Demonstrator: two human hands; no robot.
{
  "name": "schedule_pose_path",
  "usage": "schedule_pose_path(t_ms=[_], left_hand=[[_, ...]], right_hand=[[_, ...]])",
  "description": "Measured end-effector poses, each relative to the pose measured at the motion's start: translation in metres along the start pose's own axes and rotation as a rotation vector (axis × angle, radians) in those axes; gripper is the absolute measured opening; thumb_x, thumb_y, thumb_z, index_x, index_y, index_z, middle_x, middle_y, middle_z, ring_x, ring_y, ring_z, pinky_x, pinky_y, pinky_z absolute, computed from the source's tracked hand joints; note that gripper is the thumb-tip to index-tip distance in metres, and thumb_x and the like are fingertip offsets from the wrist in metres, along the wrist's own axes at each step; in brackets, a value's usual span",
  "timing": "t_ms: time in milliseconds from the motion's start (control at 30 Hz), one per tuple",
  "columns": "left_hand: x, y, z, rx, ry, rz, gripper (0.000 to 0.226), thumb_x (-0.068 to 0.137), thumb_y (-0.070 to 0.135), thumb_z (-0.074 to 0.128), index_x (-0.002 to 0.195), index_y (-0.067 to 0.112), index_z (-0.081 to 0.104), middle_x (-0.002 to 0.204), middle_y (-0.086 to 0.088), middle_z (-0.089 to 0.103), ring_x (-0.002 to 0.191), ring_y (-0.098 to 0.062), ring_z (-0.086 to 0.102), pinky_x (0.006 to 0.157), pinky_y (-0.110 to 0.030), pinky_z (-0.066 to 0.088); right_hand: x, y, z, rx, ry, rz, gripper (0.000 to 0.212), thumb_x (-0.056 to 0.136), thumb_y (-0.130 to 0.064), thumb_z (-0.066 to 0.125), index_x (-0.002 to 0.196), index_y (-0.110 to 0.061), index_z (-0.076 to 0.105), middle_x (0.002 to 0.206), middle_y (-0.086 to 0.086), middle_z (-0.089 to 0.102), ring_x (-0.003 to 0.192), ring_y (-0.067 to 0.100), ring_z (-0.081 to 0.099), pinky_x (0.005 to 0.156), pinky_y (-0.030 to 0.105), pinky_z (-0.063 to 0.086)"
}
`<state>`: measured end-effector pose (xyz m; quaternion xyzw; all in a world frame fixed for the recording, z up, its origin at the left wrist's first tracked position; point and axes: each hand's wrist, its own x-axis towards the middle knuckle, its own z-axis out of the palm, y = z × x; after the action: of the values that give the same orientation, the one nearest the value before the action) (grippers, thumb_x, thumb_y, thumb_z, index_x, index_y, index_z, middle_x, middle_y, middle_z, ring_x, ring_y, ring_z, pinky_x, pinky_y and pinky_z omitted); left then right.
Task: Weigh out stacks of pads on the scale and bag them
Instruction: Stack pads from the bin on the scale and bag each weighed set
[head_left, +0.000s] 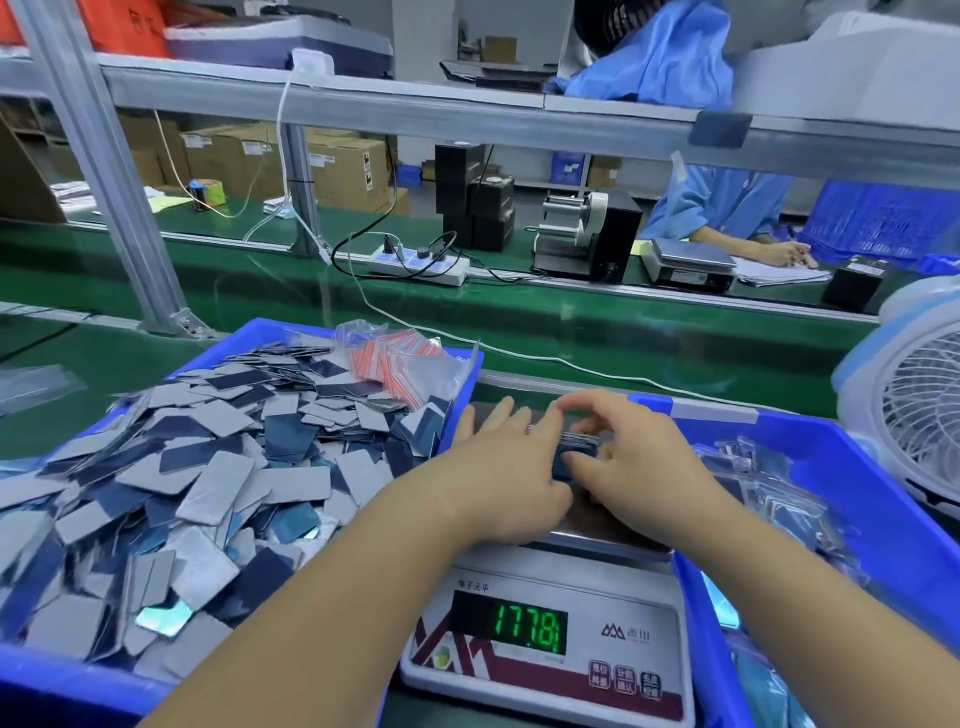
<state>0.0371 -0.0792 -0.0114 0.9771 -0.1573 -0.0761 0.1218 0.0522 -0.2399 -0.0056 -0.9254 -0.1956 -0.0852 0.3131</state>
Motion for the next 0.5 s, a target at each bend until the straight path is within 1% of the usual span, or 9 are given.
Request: schedule_pose_path(t_ms=[67,167,200,267,333,400,500], left_hand=[[0.0006,0.0019,0.0017,-0.006,0.018,-0.030,0.081,0.092,0.037,0.037,0.158,0.019,-0.006,0.166,-0.011,0.007,0.154,-0.024,-0.007,0.122,-0.054,-0.007],[-0.0002,0.0031,0.0011,-0.007,0.034,-0.054,0.081,0.093,0.037,0.038,0.158,0.018,-0.008,0.167,-0.011,0.004,0.154,-0.024,-0.008,0.121,-0.055,-0.009],[-0.0007,0.0035,0.0009,-0.005,0.032,-0.058,0.081,0.094,0.037,0.037,0.158,0.019,-0.008,0.167,-0.012,0.002,0.154,-0.024,-0.009,0.121,-0.056,-0.010],[-0.0023,0.0045,0.0005,0.002,0.025,-0.065,0.079,0.095,0.037,0.035,0.158,0.021,-0.009,0.167,-0.013,-0.002,0.154,-0.024,-0.011,0.120,-0.056,-0.012],[-0.0031,0.0054,0.0002,0.008,0.022,-0.065,0.078,0.095,0.036,0.035,0.158,0.023,-0.010,0.167,-0.013,-0.004,0.153,-0.024,-0.013,0.120,-0.057,-0.012],[-0.0030,0.0052,-0.0005,0.006,0.011,-0.056,0.077,0.095,0.035,0.034,0.158,0.023,-0.009,0.167,-0.014,-0.005,0.153,-0.025,-0.013,0.120,-0.057,-0.012],[-0.0030,0.0069,-0.0002,0.001,-0.024,-0.065,0.073,0.096,0.033,0.031,0.158,0.024,-0.007,0.167,-0.015,-0.007,0.153,-0.025,-0.014,0.120,-0.057,-0.013]], right_hand=[[-0.0024,-0.0022,0.0015,0.024,0.012,-0.009,0.045,0.077,-0.015,0.071,0.109,-0.044,0.058,0.084,-0.020,0.062,0.065,-0.013,0.054,0.063,0.003,0.037],[-0.0070,-0.0063,0.0033,0.026,0.026,-0.032,0.050,0.077,-0.018,0.074,0.097,-0.057,0.049,0.085,-0.025,0.062,0.082,-0.015,0.054,0.068,0.002,0.038],[-0.0078,-0.0069,0.0031,0.017,0.028,-0.040,0.052,0.077,-0.018,0.075,0.095,-0.058,0.047,0.084,-0.026,0.061,0.081,-0.015,0.054,0.067,0.002,0.037],[-0.0084,-0.0077,0.0007,0.003,0.035,-0.067,0.052,0.077,-0.015,0.075,0.095,-0.056,0.047,0.084,-0.025,0.062,0.071,-0.015,0.054,0.064,0.003,0.037],[-0.0076,-0.0064,-0.0022,-0.007,0.035,-0.078,0.050,0.076,-0.014,0.074,0.099,-0.051,0.050,0.084,-0.021,0.063,0.066,-0.012,0.053,0.063,0.005,0.038],[-0.0066,-0.0056,-0.0020,-0.018,0.031,-0.073,0.047,0.077,-0.015,0.073,0.104,-0.047,0.052,0.084,-0.019,0.063,0.066,-0.012,0.053,0.063,0.006,0.039],[-0.0058,-0.0038,0.0028,-0.049,0.022,-0.077,0.045,0.076,-0.012,0.071,0.111,-0.037,0.057,0.082,-0.021,0.060,0.069,-0.016,0.052,0.065,0.003,0.038]])
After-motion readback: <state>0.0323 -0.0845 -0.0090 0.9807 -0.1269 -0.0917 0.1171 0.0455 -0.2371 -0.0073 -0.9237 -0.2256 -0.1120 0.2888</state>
